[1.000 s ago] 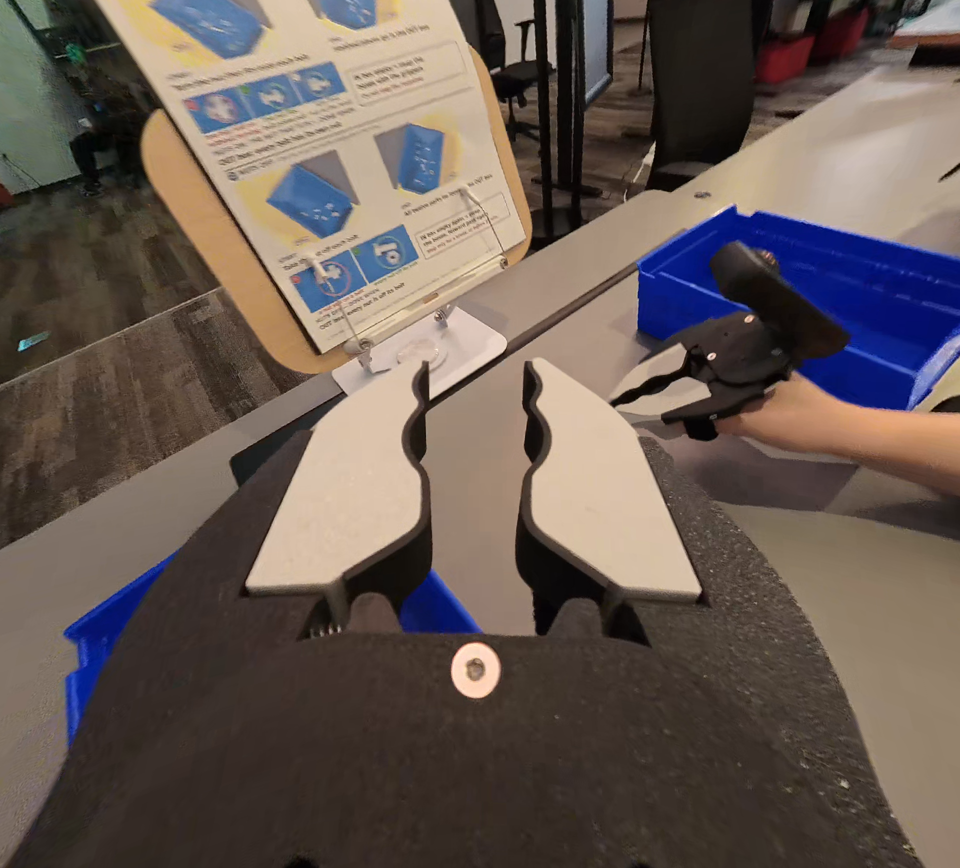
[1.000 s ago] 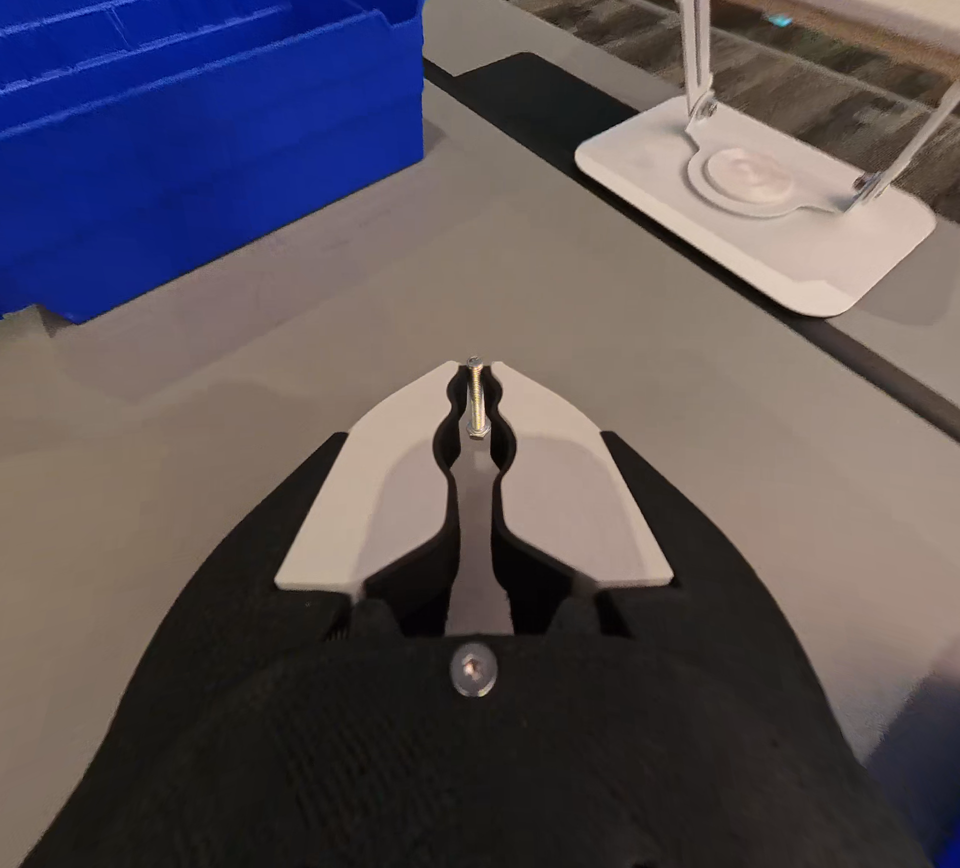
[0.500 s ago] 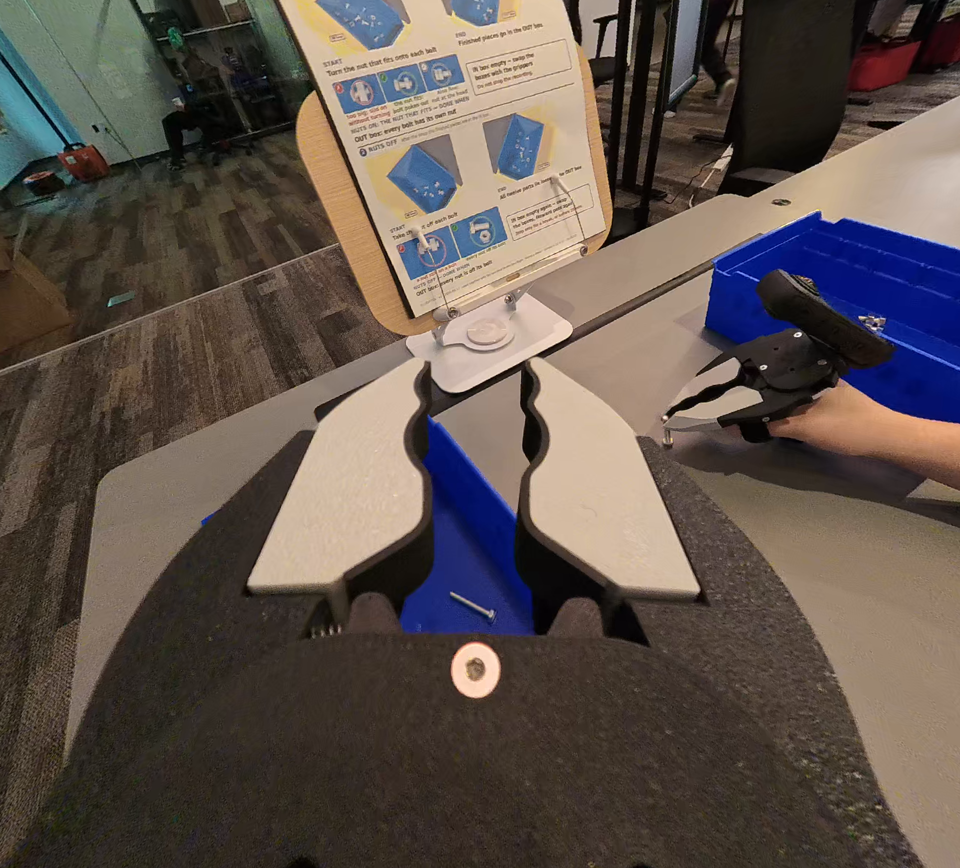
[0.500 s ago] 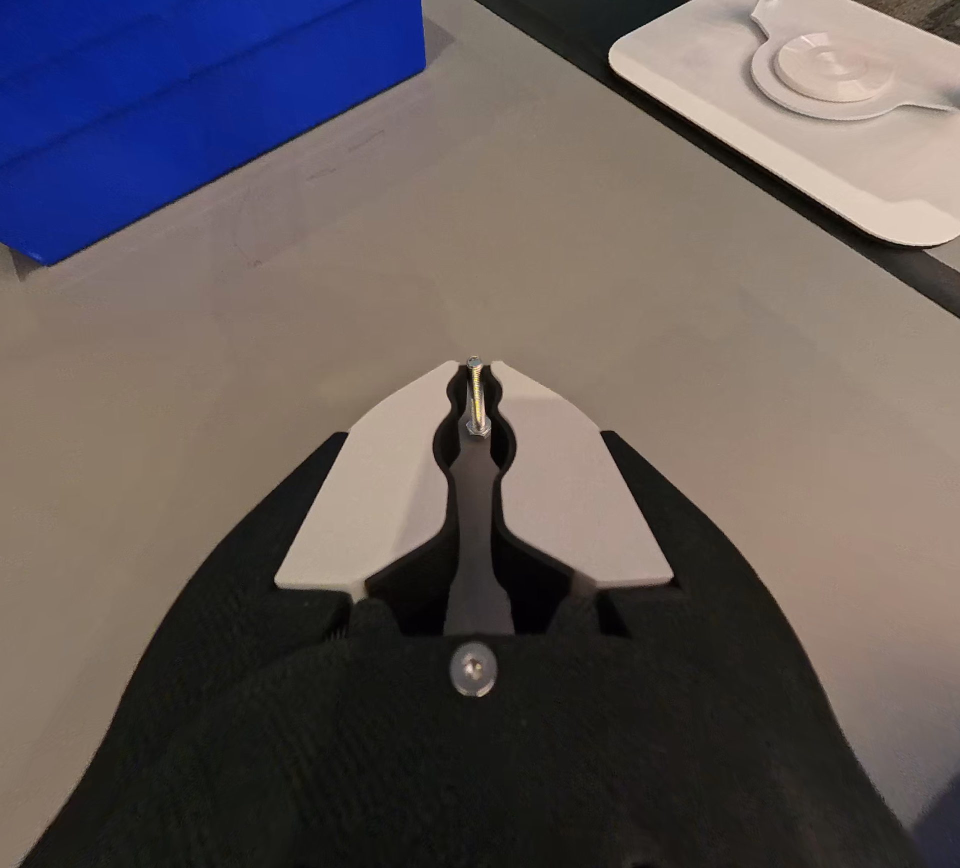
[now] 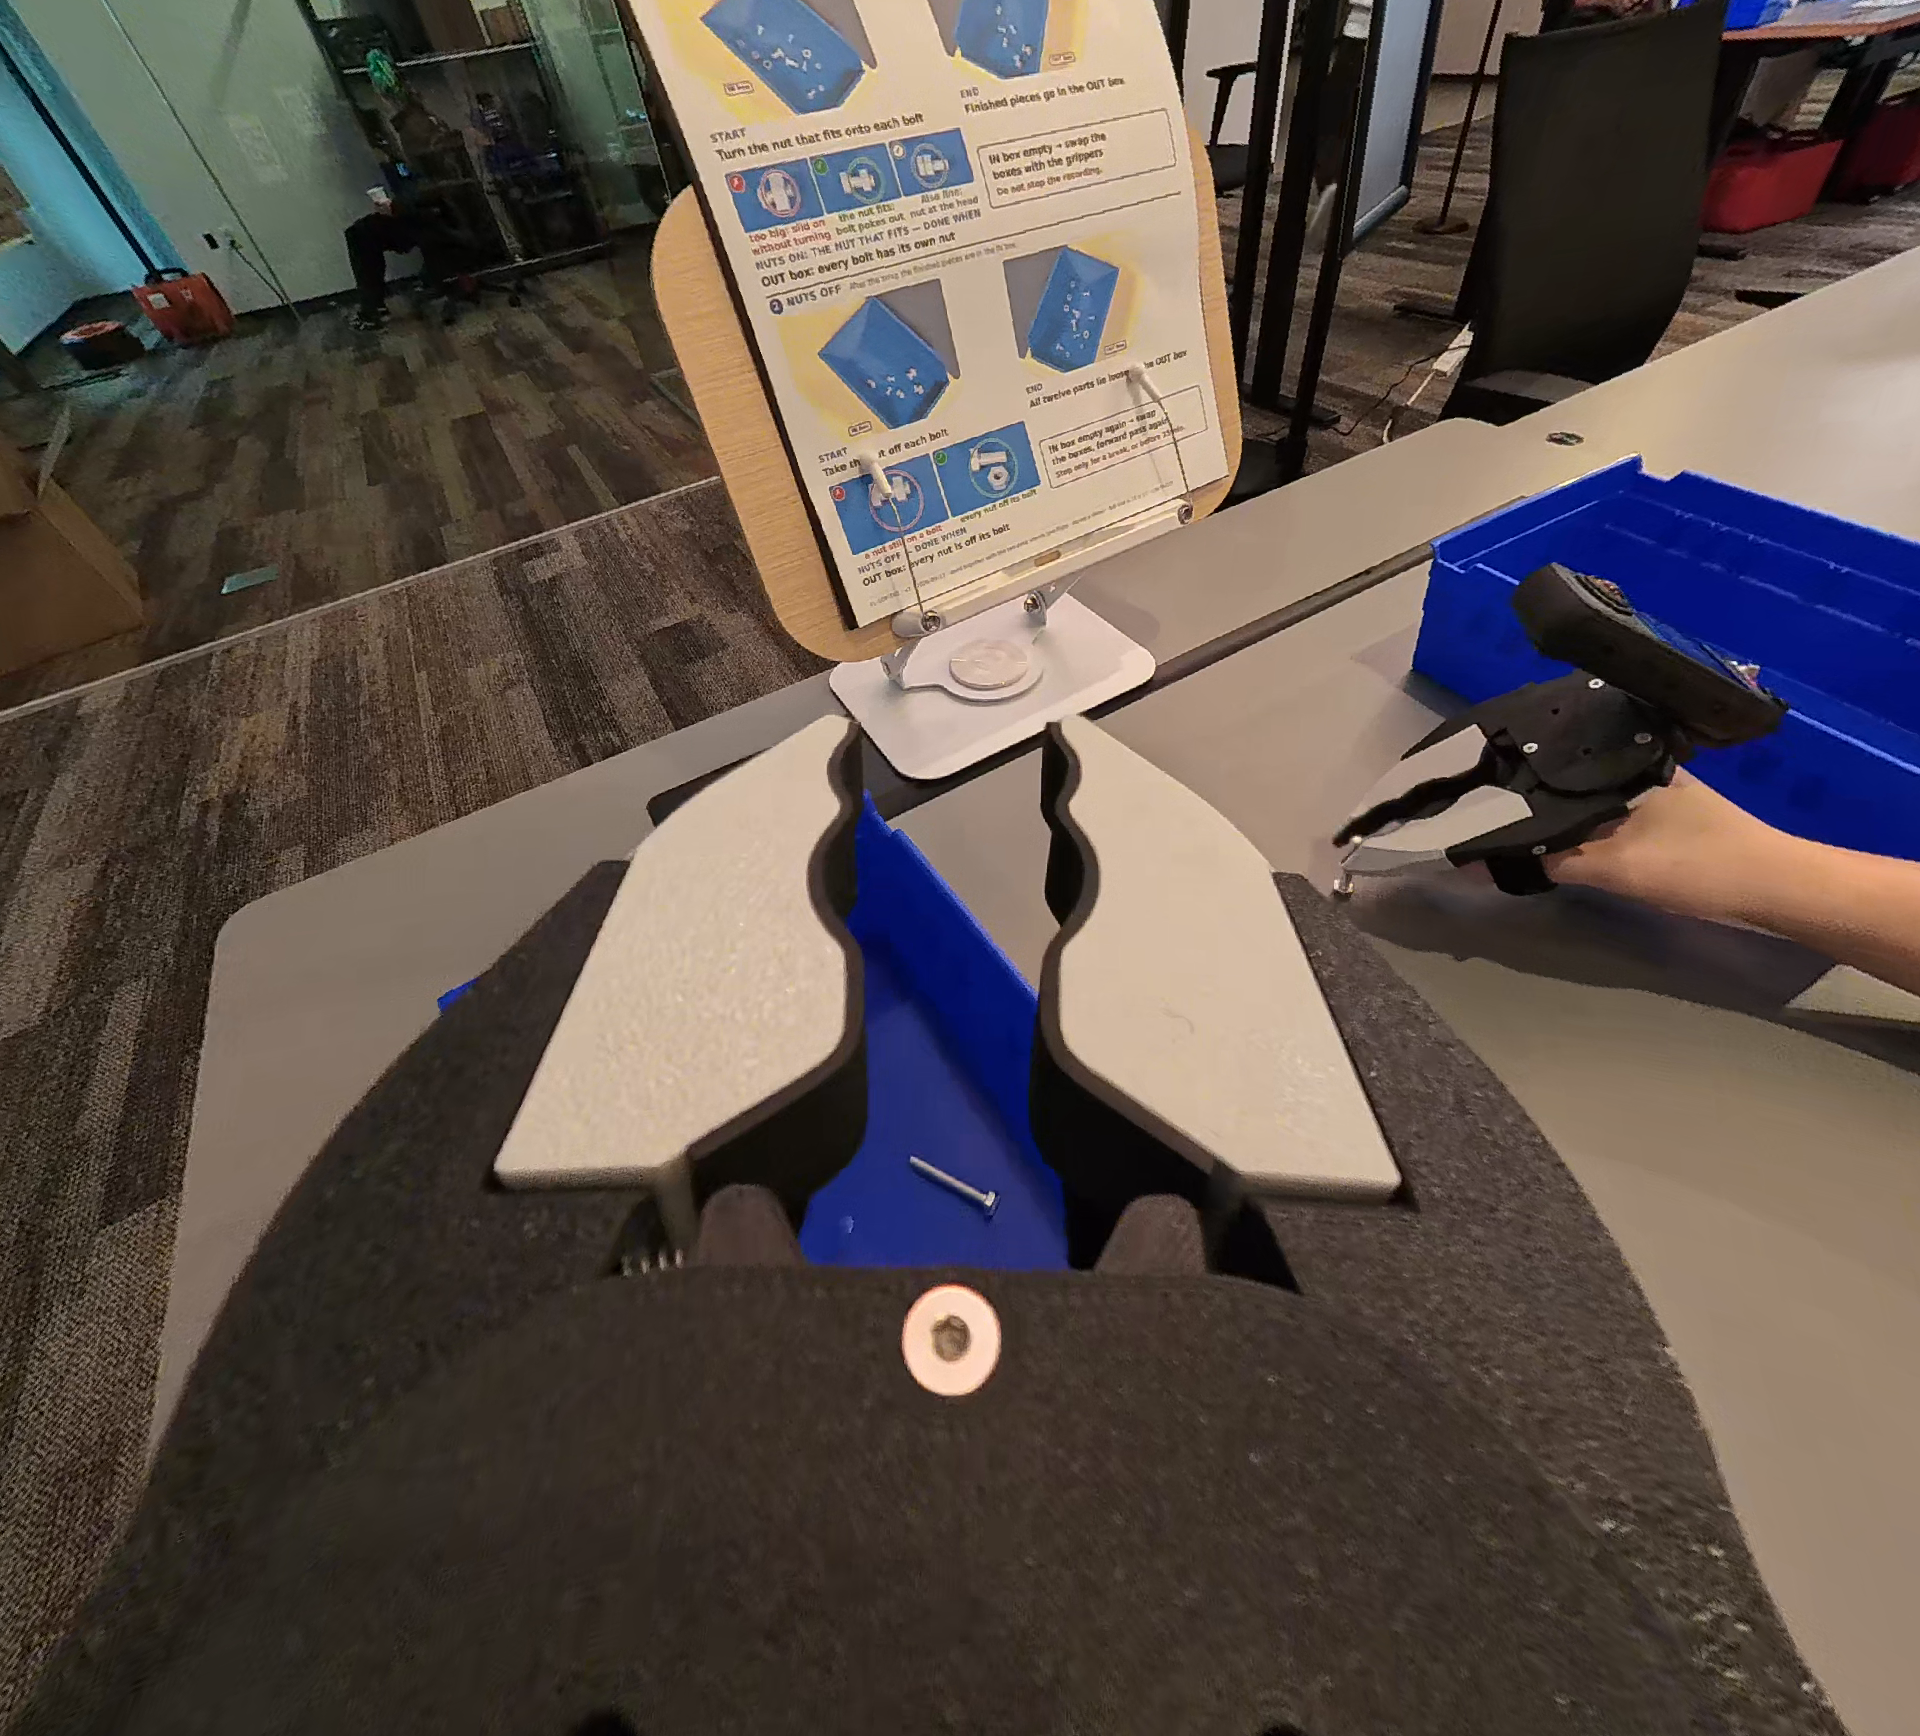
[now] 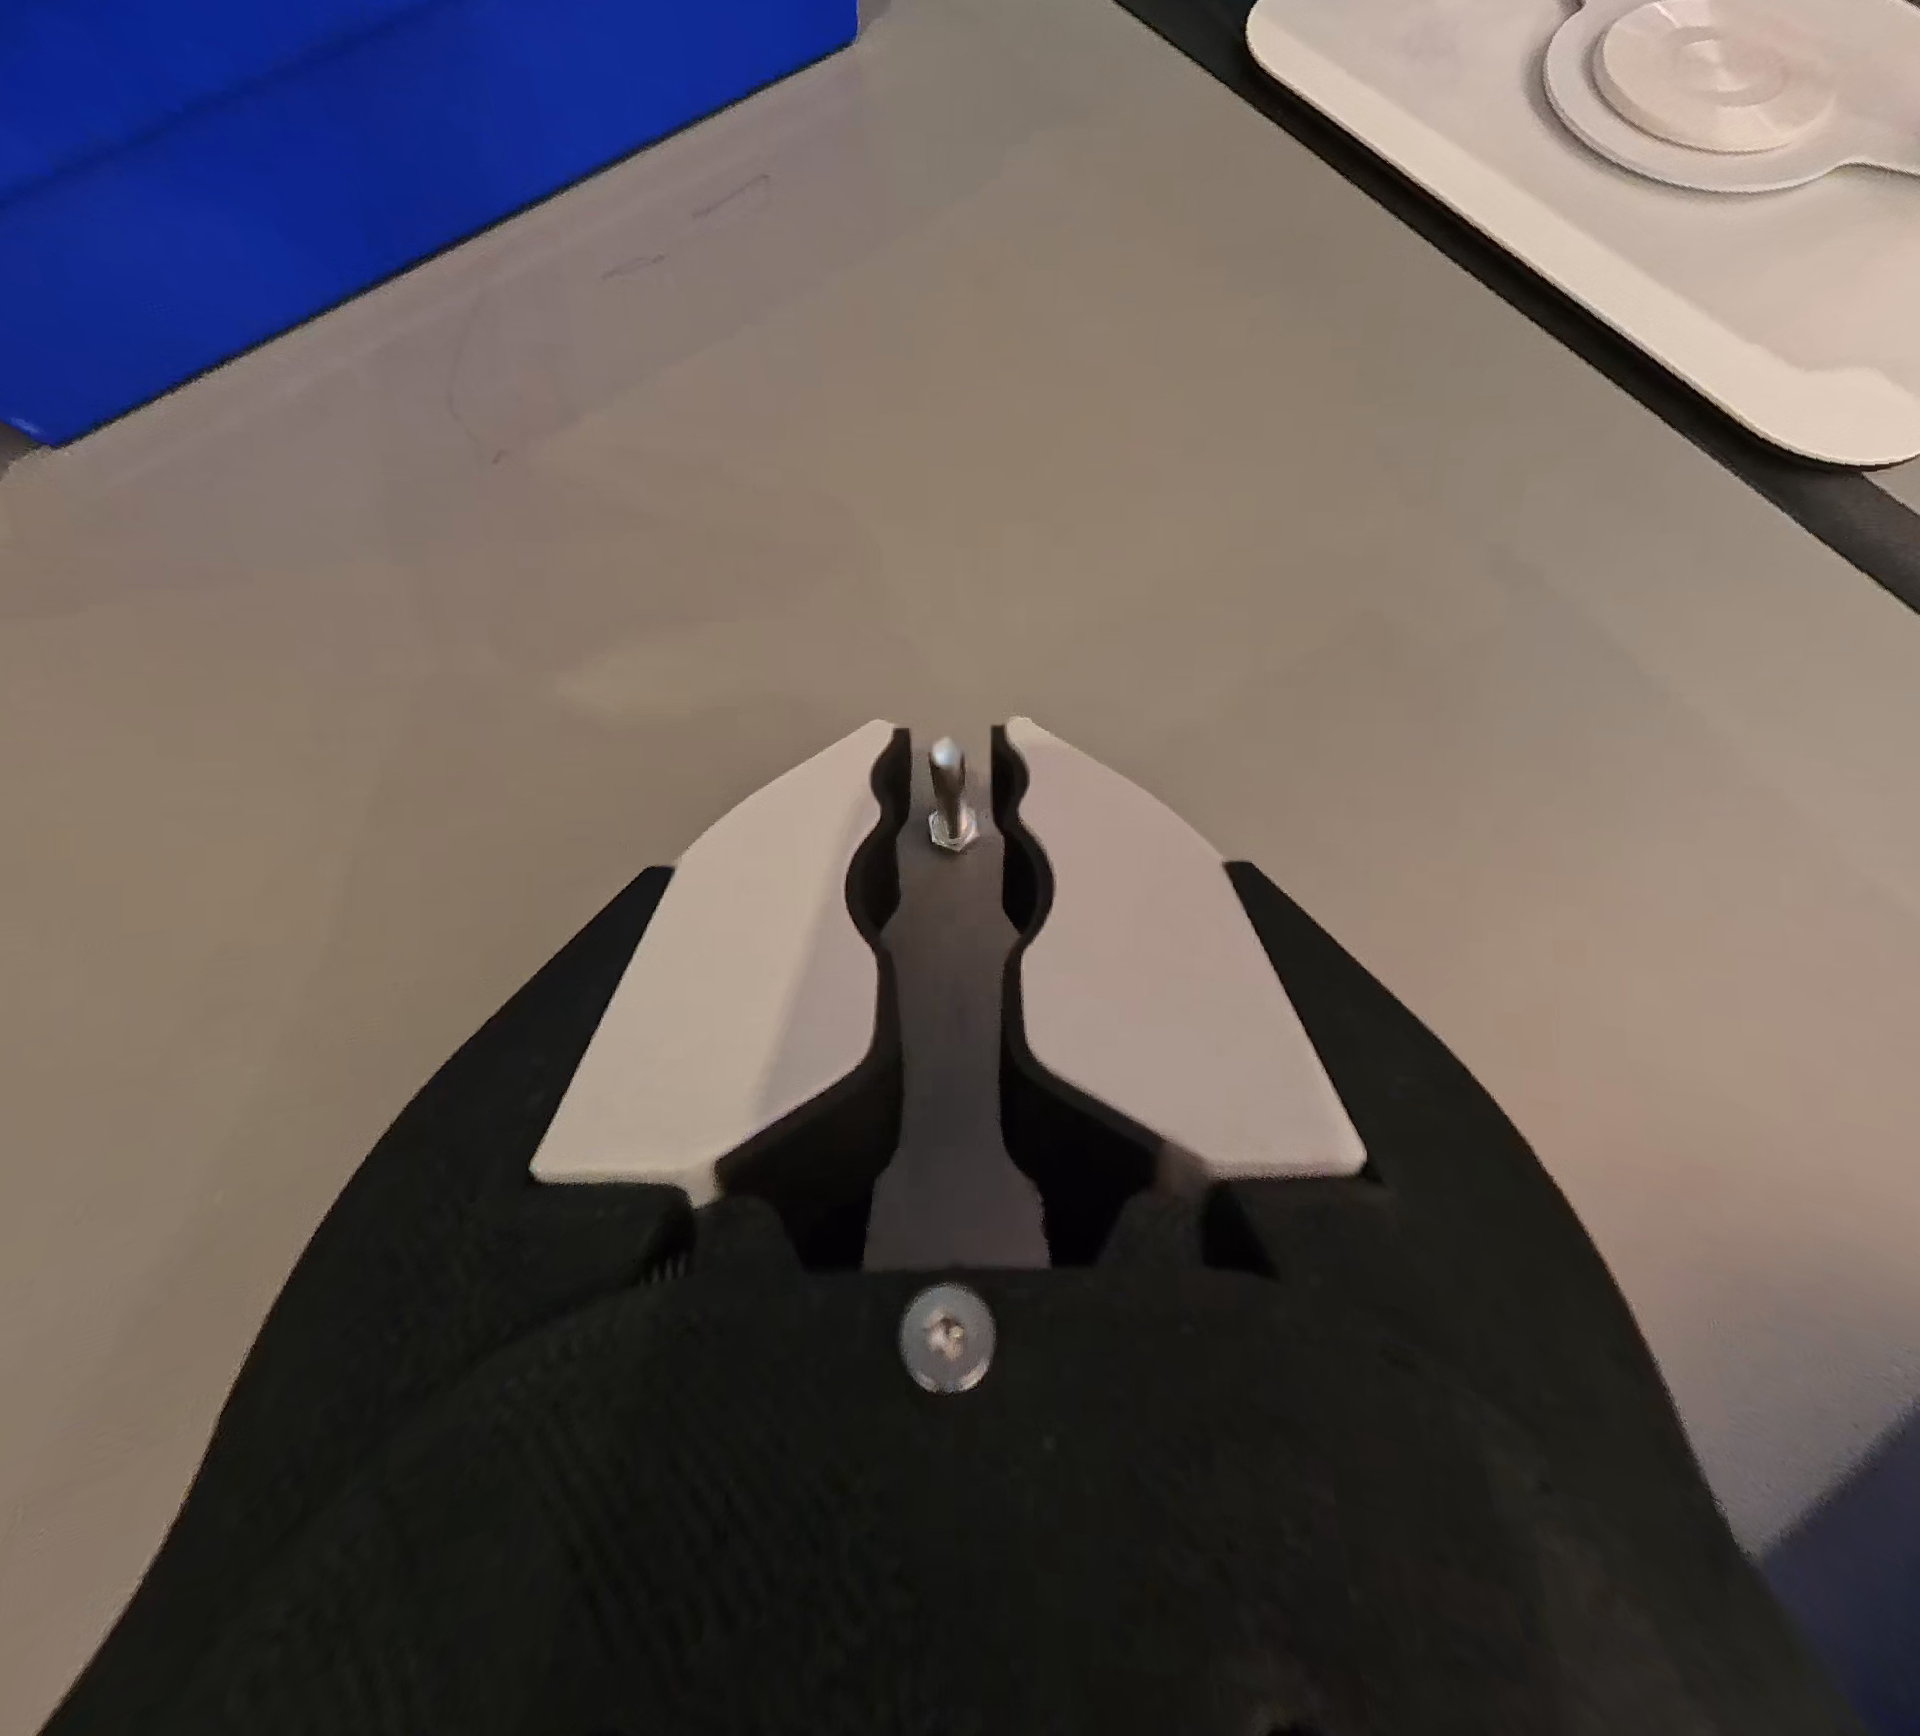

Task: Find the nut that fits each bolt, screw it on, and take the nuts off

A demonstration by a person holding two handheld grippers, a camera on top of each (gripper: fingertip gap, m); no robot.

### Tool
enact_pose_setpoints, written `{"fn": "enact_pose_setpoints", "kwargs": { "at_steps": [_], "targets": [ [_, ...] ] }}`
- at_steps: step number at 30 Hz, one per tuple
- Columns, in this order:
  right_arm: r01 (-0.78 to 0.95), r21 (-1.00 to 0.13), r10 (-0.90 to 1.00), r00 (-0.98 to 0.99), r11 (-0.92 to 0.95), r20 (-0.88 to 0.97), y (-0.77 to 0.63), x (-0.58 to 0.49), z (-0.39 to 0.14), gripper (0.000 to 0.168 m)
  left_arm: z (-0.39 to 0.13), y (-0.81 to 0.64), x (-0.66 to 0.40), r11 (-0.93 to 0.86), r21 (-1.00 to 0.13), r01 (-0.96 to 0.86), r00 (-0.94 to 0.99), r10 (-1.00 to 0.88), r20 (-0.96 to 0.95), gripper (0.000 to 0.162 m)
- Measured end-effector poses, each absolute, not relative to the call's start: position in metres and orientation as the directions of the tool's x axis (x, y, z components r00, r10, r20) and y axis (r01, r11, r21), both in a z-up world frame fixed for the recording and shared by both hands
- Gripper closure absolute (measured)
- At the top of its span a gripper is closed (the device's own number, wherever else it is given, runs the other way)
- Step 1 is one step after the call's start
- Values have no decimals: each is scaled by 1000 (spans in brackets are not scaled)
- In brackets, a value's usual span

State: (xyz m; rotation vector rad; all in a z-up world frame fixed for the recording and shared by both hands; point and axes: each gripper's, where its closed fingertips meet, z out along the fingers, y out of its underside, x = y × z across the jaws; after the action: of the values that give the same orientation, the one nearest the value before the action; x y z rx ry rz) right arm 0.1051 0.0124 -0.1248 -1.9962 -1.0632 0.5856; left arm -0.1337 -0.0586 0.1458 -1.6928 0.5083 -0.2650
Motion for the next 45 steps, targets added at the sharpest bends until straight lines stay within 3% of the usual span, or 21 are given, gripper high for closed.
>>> {"fn": "enact_pose_setpoints", "kwargs": {
  "at_steps": [19,24,31,37,43,45],
  "targets": [
    [466,-830,844,536,-306,-10,7,101,-104,147,137,-64,-148,-189,-961,-200,896,-433,-101,131],
    [611,-632,840,529,-478,-124,-24,114,-109,147,134,-65,-145,-197,-956,-216,889,-445,-109,131],
    [650,-690,859,505,-318,79,-24,112,-76,148,127,-74,-153,-246,-938,-244,895,-430,-120,132],
    [644,-714,866,489,-274,109,-16,128,-51,147,54,-81,-152,-539,-746,-392,844,-534,-57,144],
    [616,-763,850,496,-198,180,-10,142,-15,148,-23,-66,-168,-568,-557,-606,730,-675,-107,157],
    [605,-775,850,492,-181,185,-10,143,-8,147,-45,-68,-174,-564,-497,-659,693,-712,-111,155]
  ]
}}
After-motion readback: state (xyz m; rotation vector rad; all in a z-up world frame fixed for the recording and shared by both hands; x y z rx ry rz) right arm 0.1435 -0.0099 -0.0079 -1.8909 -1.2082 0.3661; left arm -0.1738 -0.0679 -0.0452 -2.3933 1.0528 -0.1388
